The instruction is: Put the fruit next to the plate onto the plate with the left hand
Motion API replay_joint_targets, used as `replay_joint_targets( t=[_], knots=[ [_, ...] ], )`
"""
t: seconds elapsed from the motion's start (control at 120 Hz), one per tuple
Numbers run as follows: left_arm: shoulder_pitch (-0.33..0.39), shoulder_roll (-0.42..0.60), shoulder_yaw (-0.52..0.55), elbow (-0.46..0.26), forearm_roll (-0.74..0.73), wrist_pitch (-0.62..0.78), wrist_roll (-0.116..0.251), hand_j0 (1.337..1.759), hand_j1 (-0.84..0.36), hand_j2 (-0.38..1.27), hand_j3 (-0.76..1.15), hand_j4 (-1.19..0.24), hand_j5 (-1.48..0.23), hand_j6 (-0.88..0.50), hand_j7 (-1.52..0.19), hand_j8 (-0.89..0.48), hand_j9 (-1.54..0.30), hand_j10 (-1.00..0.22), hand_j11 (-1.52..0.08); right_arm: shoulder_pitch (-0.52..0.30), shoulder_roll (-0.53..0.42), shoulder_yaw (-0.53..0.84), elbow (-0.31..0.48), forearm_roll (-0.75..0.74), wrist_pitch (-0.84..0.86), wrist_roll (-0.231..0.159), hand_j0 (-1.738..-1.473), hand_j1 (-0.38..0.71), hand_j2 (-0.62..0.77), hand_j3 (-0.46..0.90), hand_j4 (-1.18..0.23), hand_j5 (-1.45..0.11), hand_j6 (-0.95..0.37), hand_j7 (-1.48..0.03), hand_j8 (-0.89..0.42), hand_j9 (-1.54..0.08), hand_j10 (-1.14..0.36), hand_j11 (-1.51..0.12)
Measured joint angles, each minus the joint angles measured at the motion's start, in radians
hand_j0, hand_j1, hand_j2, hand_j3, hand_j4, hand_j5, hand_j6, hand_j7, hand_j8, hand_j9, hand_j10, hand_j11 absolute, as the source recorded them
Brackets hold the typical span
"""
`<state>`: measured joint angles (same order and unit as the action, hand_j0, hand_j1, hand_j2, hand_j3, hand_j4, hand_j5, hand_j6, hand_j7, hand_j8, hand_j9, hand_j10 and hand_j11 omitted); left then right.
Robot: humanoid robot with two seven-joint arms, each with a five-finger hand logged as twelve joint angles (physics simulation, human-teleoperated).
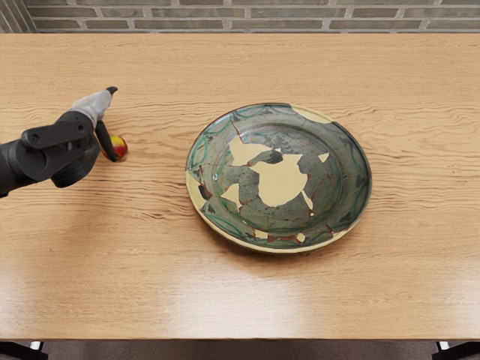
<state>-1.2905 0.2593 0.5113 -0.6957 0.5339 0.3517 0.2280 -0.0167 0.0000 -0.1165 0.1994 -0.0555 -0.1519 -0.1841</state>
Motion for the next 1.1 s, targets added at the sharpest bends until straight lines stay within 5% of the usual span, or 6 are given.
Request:
replay_joint_targets(
  t=[1.1],
  knots=[
    [0.037, -0.048, 0.004, 0.087, 0.003, -0.045, 0.020, 1.656, -0.26, 0.14, 0.00, -0.54, -0.69, -0.47, -0.70, -0.48, -0.71, -0.53, -0.71, 0.000, 0.000, 0.000, 0.000, 0.000, 0.000, 0.000, -1.658, -0.35, 0.00, 0.00, 0.00, 0.00, 0.00, 0.00, 0.00, 0.00, 0.00, 0.00]
  ],
)
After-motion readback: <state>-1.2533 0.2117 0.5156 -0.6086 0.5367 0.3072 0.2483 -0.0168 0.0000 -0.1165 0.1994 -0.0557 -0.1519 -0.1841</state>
